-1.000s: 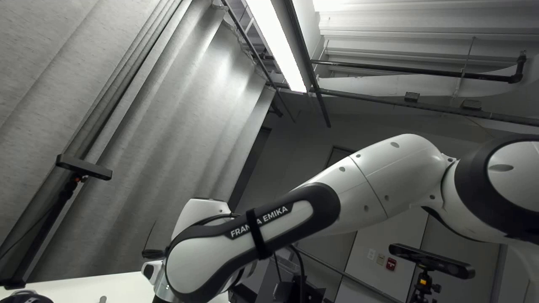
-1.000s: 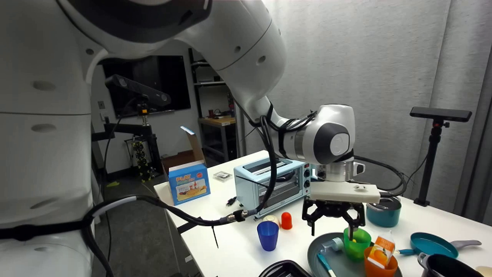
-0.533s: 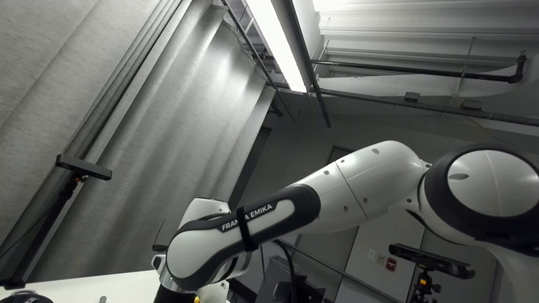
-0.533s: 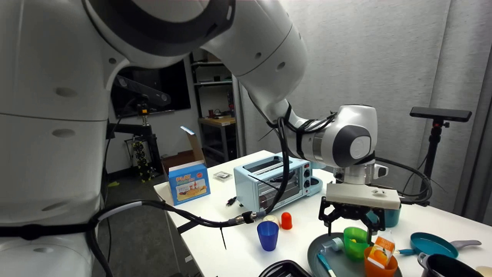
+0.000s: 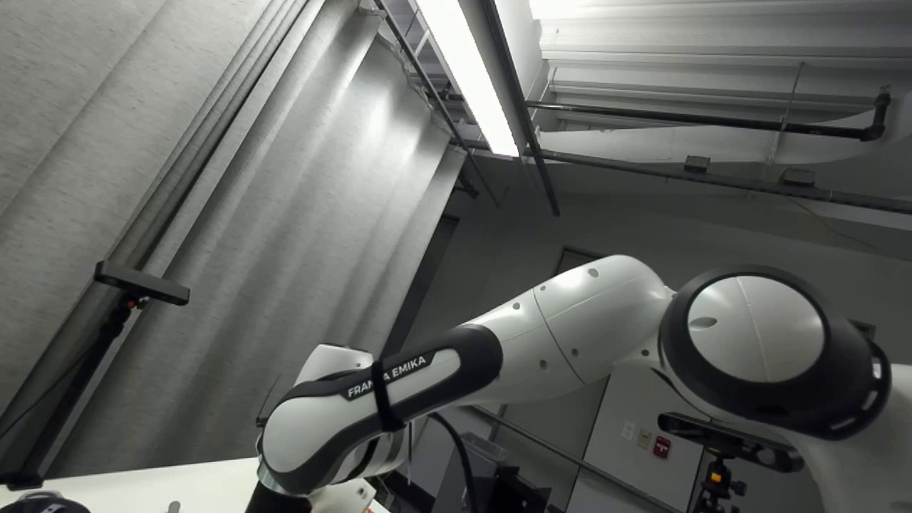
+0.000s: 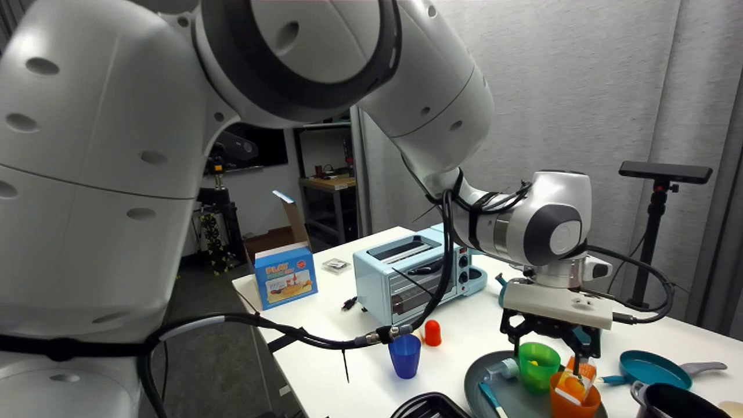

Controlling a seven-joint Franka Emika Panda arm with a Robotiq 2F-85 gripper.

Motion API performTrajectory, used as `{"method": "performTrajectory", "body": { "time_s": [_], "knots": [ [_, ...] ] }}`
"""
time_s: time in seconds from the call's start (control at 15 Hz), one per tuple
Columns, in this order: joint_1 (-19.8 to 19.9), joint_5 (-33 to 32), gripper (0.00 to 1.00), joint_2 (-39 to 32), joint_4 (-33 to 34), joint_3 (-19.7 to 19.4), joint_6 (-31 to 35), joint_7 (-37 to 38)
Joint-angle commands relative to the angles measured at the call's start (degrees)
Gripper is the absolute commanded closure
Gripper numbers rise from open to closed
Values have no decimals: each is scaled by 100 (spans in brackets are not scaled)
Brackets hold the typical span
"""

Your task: Remove the orange carton from the bowl

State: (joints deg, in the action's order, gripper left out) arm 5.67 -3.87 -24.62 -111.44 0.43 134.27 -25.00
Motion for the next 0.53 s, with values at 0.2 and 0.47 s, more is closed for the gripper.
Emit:
{"method": "performTrajectory", "body": {
  "time_s": [0.2, 0.47],
  "knots": [
    [14, -122, 0, -381, 386, -160, 337, 564],
    [11, -139, 0, -455, 419, -222, 357, 706]
  ]
}}
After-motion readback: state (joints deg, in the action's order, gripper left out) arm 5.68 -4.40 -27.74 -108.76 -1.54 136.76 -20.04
